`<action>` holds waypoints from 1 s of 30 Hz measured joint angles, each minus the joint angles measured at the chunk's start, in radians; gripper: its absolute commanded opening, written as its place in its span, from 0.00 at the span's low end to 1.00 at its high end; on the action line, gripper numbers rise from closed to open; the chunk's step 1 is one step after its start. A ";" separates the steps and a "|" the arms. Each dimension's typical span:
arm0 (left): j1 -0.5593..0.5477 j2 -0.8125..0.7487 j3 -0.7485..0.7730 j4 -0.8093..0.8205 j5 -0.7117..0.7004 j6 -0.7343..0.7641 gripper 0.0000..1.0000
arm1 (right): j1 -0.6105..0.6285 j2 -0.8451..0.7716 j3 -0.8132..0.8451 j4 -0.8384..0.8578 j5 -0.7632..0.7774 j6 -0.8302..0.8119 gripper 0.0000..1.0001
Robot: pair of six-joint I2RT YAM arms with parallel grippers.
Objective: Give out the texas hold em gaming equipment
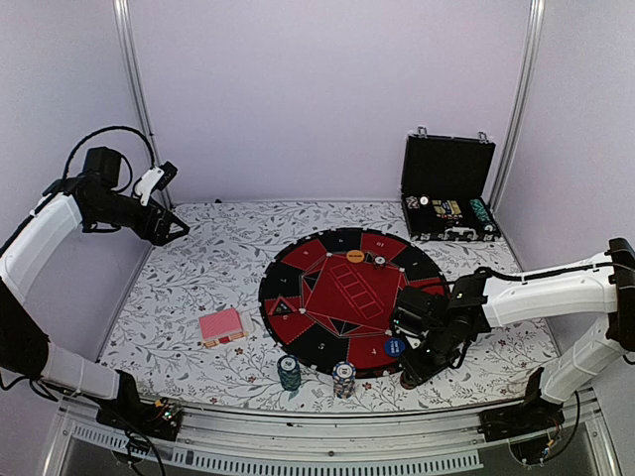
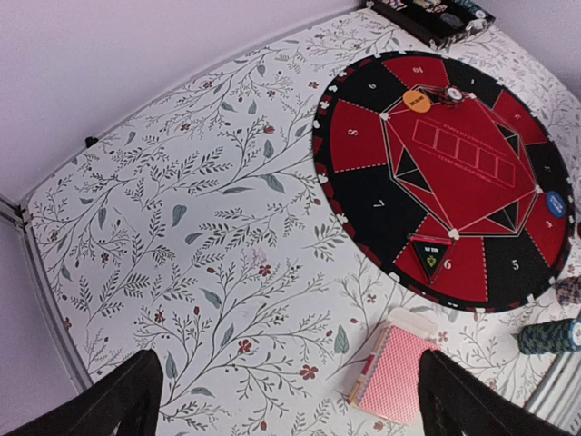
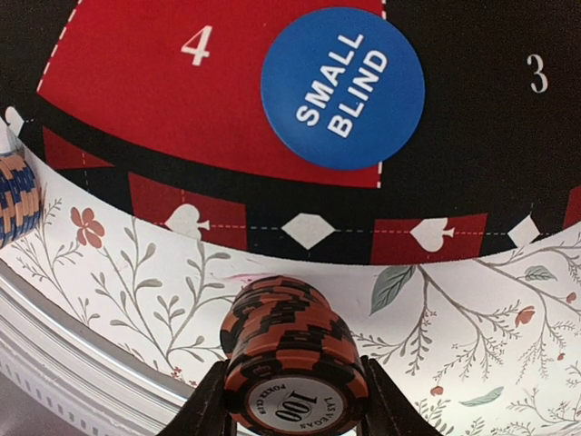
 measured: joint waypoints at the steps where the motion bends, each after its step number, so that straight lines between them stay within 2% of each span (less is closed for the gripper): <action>1: 0.000 0.000 0.000 0.000 0.000 0.000 1.00 | 0.000 0.000 0.000 0.000 0.000 0.000 0.36; 6: 0.000 0.000 0.000 0.000 0.000 0.000 1.00 | 0.000 0.000 0.000 0.004 -0.001 0.000 0.32; 18: 0.000 0.000 0.002 -0.002 -0.001 0.001 1.00 | 0.000 0.000 -0.002 0.023 -0.001 -0.001 0.33; 30: 0.000 0.000 0.004 -0.003 -0.001 0.001 1.00 | 0.000 0.000 0.050 -0.019 0.008 -0.003 0.07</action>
